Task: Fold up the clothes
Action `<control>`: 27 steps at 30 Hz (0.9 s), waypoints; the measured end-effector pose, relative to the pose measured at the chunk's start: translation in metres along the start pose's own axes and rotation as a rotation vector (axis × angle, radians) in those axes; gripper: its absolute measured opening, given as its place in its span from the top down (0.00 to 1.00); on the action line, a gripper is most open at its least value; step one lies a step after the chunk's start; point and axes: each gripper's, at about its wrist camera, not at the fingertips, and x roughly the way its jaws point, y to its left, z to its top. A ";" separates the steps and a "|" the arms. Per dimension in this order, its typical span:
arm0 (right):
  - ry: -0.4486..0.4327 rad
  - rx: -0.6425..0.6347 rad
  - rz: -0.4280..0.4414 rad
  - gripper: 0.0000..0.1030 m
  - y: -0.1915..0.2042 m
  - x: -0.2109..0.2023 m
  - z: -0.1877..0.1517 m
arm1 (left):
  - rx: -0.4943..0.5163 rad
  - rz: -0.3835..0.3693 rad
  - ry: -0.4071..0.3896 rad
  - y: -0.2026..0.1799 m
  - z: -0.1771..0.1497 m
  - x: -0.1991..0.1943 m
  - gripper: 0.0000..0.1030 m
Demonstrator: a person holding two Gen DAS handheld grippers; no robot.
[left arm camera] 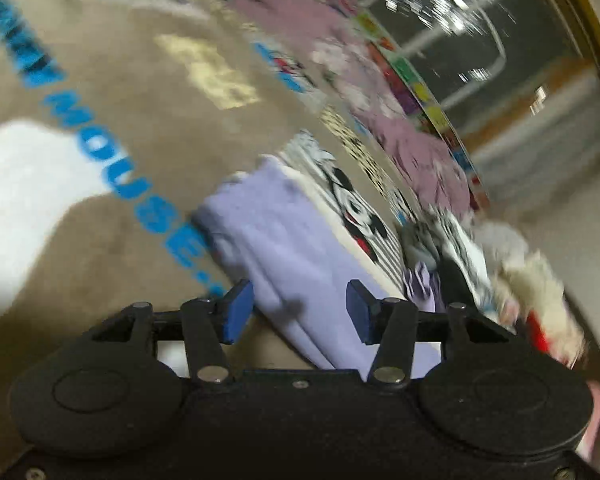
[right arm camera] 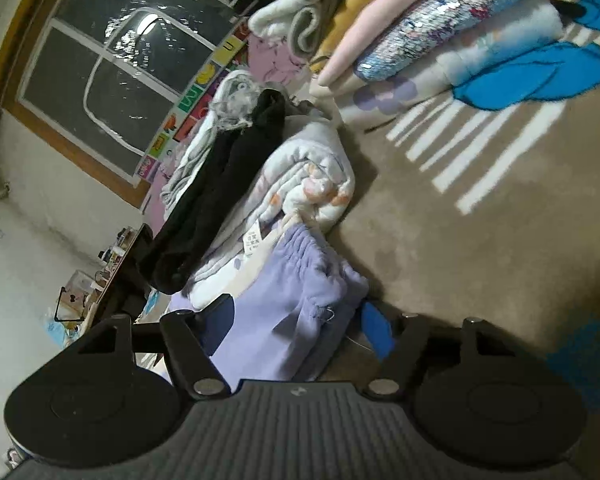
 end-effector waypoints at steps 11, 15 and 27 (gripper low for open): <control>-0.028 -0.080 -0.023 0.37 0.006 0.011 0.000 | -0.206 0.017 -0.057 0.020 0.013 0.036 0.47; -0.036 -0.026 -0.022 0.66 -0.006 0.012 0.003 | -0.141 0.046 -0.048 0.008 0.013 0.047 0.54; -0.037 0.120 0.114 0.77 -0.006 -0.010 0.012 | -0.053 -0.098 -0.113 -0.001 0.019 -0.003 0.87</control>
